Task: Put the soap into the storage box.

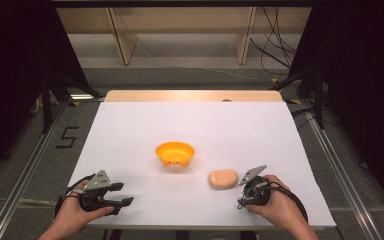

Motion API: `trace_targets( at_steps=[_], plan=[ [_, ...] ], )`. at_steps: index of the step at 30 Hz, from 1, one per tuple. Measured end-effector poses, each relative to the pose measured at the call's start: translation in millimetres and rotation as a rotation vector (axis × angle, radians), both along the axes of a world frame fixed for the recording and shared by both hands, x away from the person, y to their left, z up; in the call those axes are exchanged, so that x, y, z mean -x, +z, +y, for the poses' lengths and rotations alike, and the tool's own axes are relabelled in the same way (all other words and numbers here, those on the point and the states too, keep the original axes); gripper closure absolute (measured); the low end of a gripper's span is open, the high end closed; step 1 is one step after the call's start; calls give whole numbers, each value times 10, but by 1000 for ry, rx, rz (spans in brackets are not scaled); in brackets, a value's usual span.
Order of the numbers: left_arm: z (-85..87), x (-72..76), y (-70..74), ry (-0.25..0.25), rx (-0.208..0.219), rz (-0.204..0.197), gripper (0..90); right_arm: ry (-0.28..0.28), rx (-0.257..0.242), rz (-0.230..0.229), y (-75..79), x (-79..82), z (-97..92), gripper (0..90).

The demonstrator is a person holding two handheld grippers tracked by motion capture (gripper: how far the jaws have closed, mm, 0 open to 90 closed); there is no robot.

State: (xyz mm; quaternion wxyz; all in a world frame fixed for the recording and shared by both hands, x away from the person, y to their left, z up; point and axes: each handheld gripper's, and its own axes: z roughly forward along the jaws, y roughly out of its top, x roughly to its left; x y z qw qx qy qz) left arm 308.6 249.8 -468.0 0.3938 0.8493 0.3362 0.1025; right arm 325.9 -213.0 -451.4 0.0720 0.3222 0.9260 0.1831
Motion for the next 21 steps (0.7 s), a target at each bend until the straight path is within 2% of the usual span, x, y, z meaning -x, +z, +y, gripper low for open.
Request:
trace_targets(
  at_steps=[1,2,4,5,6,7,8,9,11,12,13,15,16,17,18,19,20,21],
  plan=[
    [0,0,0,0,0,0,347,-6,11,14,12,-10,8,564],
    [9,-6,5,-6,-17,-4,347,-6,11,14,12,-10,8,564],
    [-11,15,-7,2,3,10,346,44,59,17,49,-63,34,528],
    [-11,15,-7,2,3,10,346,44,59,17,49,-63,34,528],
    [-10,19,-8,3,2,10,346,87,101,18,88,-111,56,480],
    [-10,19,-8,3,2,10,345,87,101,18,88,-111,56,480],
    [-6,17,-11,2,6,11,345,135,128,44,120,-158,103,431],
    [-6,17,-11,2,6,11,345,135,128,44,120,-158,103,431],
    [-5,14,-6,5,7,10,345,187,160,58,161,-245,144,402],
    [2,4,3,-10,-7,-3,344,236,192,76,188,-323,176,384],
    [2,4,3,-10,-7,-3,344,236,192,76,188,-323,176,384],
    [-11,11,-6,3,8,5,344,266,212,70,230,-436,208,372],
    [-5,5,0,-1,-7,0,344,243,217,76,247,-459,217,361],
    [-12,16,4,-5,10,-10,344,243,217,76,247,-459,217,361],
    [-11,11,8,-12,2,-27,343,258,216,71,258,-500,222,351],
    [-24,31,6,-1,27,-14,341,279,207,60,267,-540,228,346],
    [-20,32,7,-10,7,-40,339,285,208,45,286,-596,244,326],
    [-20,32,7,-10,7,-40,338,284,206,43,292,-620,256,320]
  ],
)
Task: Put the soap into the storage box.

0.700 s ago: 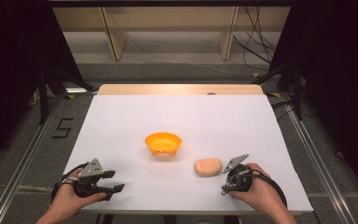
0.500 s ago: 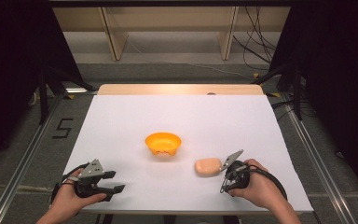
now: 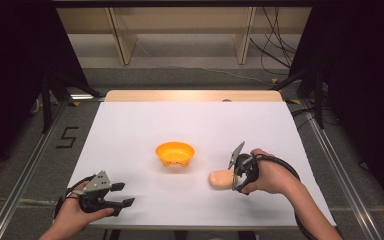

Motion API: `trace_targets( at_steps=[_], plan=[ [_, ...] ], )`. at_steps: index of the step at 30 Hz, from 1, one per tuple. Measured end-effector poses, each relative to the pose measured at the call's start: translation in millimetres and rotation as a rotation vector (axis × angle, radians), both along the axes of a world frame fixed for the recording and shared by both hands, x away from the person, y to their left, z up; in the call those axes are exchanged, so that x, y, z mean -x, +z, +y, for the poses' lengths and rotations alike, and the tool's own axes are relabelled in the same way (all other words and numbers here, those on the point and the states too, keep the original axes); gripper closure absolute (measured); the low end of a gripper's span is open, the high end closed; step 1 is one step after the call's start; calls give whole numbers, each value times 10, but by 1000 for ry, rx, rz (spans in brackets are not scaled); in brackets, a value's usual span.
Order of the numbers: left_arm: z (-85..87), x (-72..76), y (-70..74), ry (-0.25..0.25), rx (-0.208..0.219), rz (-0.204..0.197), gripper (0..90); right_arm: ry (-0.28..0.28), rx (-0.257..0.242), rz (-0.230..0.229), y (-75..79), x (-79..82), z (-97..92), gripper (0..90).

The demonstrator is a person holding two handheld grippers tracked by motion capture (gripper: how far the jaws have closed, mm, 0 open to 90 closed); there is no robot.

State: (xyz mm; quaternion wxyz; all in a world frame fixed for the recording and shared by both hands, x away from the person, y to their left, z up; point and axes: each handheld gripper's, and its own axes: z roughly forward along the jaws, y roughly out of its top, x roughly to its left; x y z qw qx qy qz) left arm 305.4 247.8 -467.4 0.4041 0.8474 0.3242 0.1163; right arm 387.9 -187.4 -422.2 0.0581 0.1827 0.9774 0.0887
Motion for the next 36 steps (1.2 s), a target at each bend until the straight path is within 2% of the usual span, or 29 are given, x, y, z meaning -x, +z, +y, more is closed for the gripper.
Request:
trace_targets(
  at_steps=[4,6,7,8,9,10,11,12,13,14,15,18,19,20,21,24,25,26,27,28,29,31,33,36],
  plan=[
    [32,32,1,-5,-9,5,336,-5,3,8,-3,-58,36,324],
    [21,66,-8,27,35,23,336,20,15,11,-21,-104,60,328],
    [38,82,-1,32,29,12,336,39,39,21,-37,-143,91,328],
    [38,82,-1,32,29,12,336,39,39,21,-37,-143,91,328],
    [68,81,5,19,-2,5,336,74,46,28,-53,-182,135,326],
    [68,81,5,19,-2,5,336,74,46,28,-53,-182,135,326],
    [58,108,-16,48,30,15,335,88,63,37,-56,-210,179,317],
    [58,108,-16,48,30,15,335,88,63,37,-56,-210,179,317],
    [77,112,-8,38,14,16,335,125,63,33,-68,-252,190,308],
    [95,107,1,30,-6,0,335,122,84,47,-66,-269,250,302],
    [94,119,-4,51,10,16,335,139,89,42,-71,-287,271,302],
    [102,121,-2,47,7,14,335,168,91,48,-85,-318,319,304],
    [100,117,-4,37,14,10,335,165,92,82,-87,-312,382,300],
    [100,117,-4,37,14,10,335,165,92,82,-87,-312,382,300],
    [103,110,-3,29,5,12,335,238,88,64,-117,-352,425,294],
    [99,111,-6,30,3,7,335,239,116,85,-130,-354,459,289],
    [101,111,-4,32,-1,5,335,282,101,70,-157,-381,484,286],
    [101,111,-4,32,-1,5,335,282,101,70,-157,-381,484,286],
    [98,113,-10,29,9,5,335,308,111,71,-171,-396,507,280],
    [98,113,-10,29,9,5,334,308,111,71,-171,-396,507,280],
    [99,111,-9,30,6,10,334,274,132,88,-179,-380,525,270],
    [99,111,-10,29,6,9,334,253,137,104,-187,-364,531,267],
    [86,115,-16,41,18,6,334,334,130,85,-237,-402,551,258],
    [87,114,-17,38,14,8,334,337,132,88,-254,-405,559,258]
  ],
)
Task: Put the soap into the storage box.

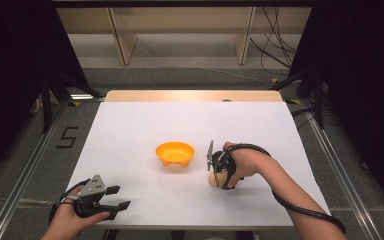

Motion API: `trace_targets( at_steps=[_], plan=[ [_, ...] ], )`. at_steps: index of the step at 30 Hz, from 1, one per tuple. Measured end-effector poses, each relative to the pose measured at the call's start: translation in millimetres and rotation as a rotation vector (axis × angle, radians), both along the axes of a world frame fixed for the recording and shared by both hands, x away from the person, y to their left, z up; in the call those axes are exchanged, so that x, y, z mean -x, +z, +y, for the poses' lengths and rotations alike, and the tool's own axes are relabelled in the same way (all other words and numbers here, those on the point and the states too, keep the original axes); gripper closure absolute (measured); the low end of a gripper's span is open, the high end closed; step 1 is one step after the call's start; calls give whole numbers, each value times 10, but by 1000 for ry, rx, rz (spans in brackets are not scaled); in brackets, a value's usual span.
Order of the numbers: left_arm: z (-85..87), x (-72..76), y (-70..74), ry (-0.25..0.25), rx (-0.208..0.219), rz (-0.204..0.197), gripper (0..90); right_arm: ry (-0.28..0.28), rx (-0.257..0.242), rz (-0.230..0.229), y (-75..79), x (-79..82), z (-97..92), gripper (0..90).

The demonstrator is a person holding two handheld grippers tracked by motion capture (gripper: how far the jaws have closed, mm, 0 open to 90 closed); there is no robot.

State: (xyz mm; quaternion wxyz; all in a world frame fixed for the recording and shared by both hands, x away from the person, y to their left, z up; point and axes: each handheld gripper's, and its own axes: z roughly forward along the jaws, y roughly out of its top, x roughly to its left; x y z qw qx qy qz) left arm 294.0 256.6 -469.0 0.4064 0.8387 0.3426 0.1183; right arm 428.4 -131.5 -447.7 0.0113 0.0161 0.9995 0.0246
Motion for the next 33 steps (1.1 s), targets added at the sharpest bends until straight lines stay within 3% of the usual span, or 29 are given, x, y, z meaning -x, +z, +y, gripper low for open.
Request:
trace_targets(
  at_steps=[1,2,6,10,11,14,15,22,24,26,27,31,33],
  plan=[
    [-1,0,-1,0,0,0,334,-8,4,4,-10,2,3,258],
    [-1,-1,-2,1,-1,0,334,-56,28,30,-7,30,5,258],
    [-3,1,-1,-2,1,6,334,-60,33,37,-42,24,11,269],
    [-6,2,-4,-2,4,6,333,-30,33,23,-64,-7,13,307],
    [-6,1,-5,-3,3,6,334,-61,44,33,-64,7,17,312],
    [-14,9,-9,9,14,22,334,-40,44,30,-72,-15,24,319],
    [-15,9,-10,9,16,22,334,-60,45,41,-74,-4,29,322],
    [-15,10,-10,8,14,22,334,-53,50,44,-76,-16,39,330],
    [-15,10,-10,8,14,23,334,-85,41,44,-76,12,30,331],
    [-15,9,-11,8,14,24,334,-36,21,28,-81,-27,19,332],
    [-21,10,-14,11,22,24,334,-68,36,40,-74,-8,13,332],
    [-21,10,-13,12,22,24,334,-73,38,47,-71,1,7,333],
    [5,-8,-3,-7,-15,7,334,-72,38,40,-61,12,8,333]
  ],
)
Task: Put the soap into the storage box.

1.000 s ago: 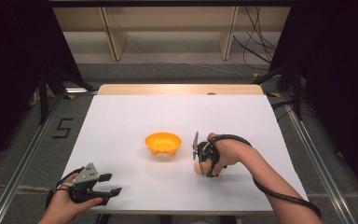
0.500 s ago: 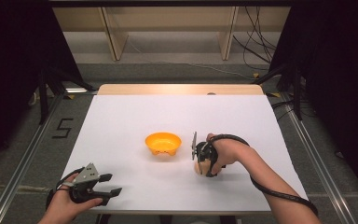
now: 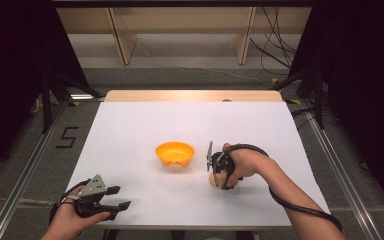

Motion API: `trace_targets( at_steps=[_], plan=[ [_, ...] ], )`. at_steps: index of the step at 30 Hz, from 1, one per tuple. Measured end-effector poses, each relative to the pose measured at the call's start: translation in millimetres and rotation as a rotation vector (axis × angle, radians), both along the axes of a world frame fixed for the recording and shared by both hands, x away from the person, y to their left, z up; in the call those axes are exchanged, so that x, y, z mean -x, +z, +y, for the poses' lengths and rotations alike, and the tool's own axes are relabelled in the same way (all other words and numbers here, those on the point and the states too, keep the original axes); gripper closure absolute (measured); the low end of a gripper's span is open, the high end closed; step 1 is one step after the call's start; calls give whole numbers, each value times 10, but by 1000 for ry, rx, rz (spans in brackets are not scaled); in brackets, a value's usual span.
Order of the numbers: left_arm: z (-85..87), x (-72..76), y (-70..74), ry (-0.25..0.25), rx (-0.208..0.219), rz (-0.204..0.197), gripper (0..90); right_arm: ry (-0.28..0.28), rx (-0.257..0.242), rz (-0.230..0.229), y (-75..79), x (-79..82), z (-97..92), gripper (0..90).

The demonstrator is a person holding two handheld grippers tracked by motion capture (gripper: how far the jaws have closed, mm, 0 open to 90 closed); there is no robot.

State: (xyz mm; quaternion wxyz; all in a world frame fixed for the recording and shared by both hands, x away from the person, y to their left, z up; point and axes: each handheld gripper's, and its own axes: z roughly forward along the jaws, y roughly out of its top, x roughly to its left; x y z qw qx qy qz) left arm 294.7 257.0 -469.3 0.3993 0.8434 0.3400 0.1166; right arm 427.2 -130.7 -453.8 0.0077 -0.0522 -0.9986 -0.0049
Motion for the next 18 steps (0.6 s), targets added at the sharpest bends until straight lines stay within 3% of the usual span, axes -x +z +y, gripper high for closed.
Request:
trace_targets(
  at_steps=[3,5,8,9,11,13,14,17,18],
  plan=[
    [8,-3,4,-2,-9,0,334,4,-5,-6,7,0,-3,333],
    [-5,3,-2,6,10,1,334,19,-16,-8,17,-6,-5,333],
    [-5,4,0,5,12,0,334,-50,-16,1,49,53,-12,334],
    [-5,4,0,5,11,-1,334,25,-37,-3,46,-1,-8,334],
    [-3,3,2,4,9,-1,334,-1,-40,-19,73,26,-11,334],
    [-6,4,1,7,13,-1,334,24,-58,-23,78,5,-17,334],
    [-5,4,2,5,12,-2,334,37,-92,-33,79,-1,-17,334],
    [-5,5,3,6,12,-2,334,54,-109,-41,88,-16,-27,334],
    [-5,4,3,6,12,-3,334,15,-120,-33,97,17,-22,334]
  ],
)
